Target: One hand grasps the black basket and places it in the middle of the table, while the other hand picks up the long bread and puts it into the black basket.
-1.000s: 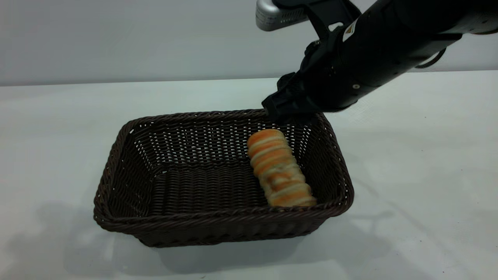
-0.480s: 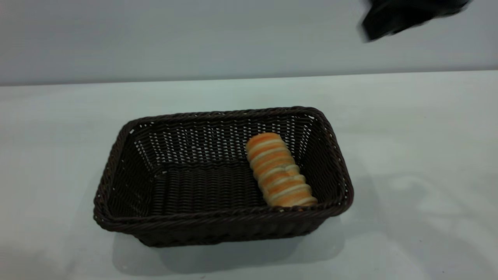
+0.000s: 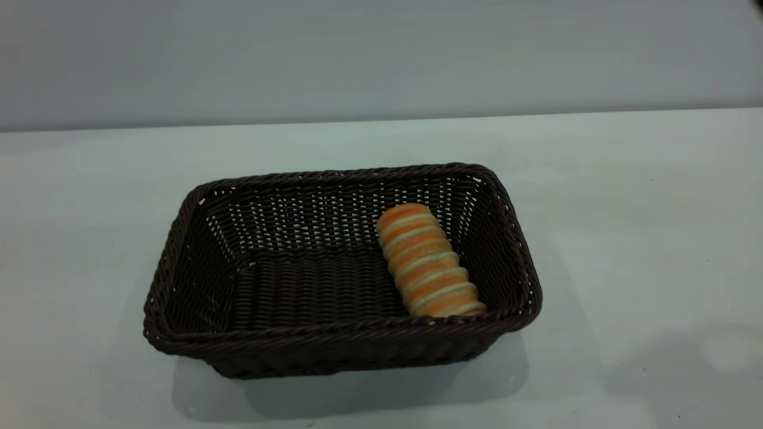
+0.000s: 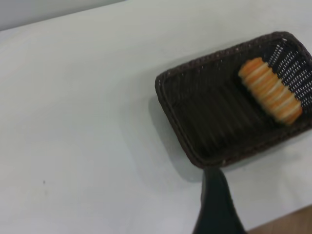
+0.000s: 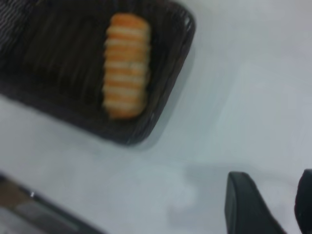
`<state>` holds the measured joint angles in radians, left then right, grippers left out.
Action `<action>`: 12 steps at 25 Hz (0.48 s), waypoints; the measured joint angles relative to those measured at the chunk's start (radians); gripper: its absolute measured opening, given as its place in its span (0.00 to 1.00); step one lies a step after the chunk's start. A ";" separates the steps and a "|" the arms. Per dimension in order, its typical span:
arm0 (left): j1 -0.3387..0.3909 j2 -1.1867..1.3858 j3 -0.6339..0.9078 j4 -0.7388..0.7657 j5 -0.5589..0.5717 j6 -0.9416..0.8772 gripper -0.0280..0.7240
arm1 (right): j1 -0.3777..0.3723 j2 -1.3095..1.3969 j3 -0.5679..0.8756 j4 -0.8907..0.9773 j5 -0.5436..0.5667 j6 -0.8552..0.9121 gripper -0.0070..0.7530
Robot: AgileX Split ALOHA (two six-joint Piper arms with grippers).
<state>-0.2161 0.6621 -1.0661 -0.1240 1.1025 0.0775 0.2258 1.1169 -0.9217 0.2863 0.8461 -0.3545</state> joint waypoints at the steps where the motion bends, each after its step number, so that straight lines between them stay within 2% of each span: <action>1: 0.000 -0.024 0.000 0.000 0.023 -0.004 0.76 | 0.000 -0.037 0.000 0.000 0.037 -0.001 0.32; 6: 0.000 -0.130 0.000 0.000 0.060 -0.032 0.76 | 0.000 -0.242 0.000 -0.001 0.203 0.020 0.32; 12: 0.000 -0.243 0.000 0.000 0.061 -0.048 0.76 | 0.000 -0.485 0.001 -0.007 0.341 0.095 0.32</action>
<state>-0.2161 0.4193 -1.0661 -0.1240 1.1638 0.0292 0.2258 0.6320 -0.9203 0.2793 1.1866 -0.2593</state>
